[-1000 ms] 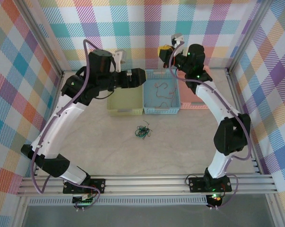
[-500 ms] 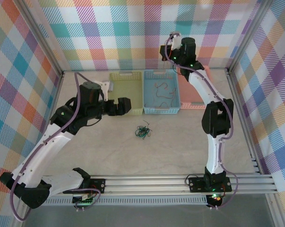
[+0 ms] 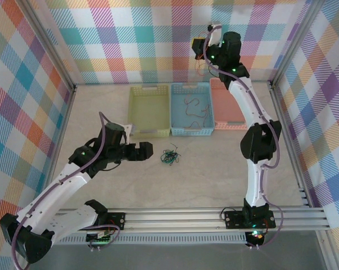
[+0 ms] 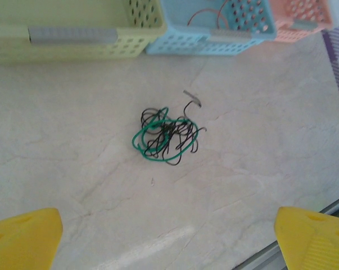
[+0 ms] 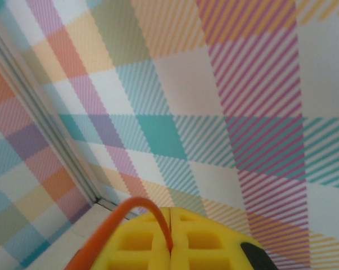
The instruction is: Untangle the cables
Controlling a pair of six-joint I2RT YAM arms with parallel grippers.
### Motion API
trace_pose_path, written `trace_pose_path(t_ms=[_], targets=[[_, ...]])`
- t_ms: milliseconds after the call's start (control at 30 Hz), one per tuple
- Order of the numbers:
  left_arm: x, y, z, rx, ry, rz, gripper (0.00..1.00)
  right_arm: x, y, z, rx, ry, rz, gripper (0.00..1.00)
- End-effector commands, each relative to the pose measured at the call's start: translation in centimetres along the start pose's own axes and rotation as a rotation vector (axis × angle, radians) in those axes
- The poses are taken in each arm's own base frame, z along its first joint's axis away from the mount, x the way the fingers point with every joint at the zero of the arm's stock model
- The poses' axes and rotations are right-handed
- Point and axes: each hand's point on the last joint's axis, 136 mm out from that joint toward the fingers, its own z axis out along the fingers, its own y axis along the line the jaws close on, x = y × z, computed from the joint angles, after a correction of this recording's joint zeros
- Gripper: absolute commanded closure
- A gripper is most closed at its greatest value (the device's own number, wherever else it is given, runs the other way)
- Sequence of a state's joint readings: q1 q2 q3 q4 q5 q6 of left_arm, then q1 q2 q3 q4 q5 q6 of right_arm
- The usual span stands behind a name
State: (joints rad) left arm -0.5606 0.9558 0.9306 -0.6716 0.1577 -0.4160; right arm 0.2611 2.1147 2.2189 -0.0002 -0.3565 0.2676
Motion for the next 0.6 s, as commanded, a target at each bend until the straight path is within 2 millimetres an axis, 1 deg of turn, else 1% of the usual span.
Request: trace_pose_path(t_ms=[0, 33, 100, 167, 333, 433, 567], targets=[[-0.2, -0.3, 0.1, 0.041, -0.03, -0.022, 0.04, -5.7, 4.6, -3.3, -0.114, -0.113, -0.026, 1.0], [-0.1, -0.2, 0.2, 0.04, -0.03, -0.024, 0.04, -5.7, 4.7, -3.4, -0.112, -0.111, -0.028, 1.0], [0.1, -0.3, 0.3, 0.048, -0.024, -0.028, 0.04, -5.3, 4.2, -3.2, -0.093, -0.098, -0.041, 1.0], [0.1, -0.4, 0.4, 0.052, -0.02, -0.029, 0.04, -4.3, 3.2, -2.7, -0.062, -0.078, -0.047, 1.0], [0.5, 0.0, 0.5, 0.042, -0.013, -0.031, 0.05, -1.3, 1.0, -1.0, -0.023, -0.026, -0.033, 1.0], [0.7, 0.1, 0.6, 0.037, -0.01, -0.032, 0.05, 0.7, -0.8, 0.1, 0.021, 0.004, -0.031, 1.0], [0.9, 0.2, 0.6, 0.033, -0.004, -0.032, 0.05, 4.1, -3.1, 1.3, 0.072, 0.071, -0.029, 1.0]])
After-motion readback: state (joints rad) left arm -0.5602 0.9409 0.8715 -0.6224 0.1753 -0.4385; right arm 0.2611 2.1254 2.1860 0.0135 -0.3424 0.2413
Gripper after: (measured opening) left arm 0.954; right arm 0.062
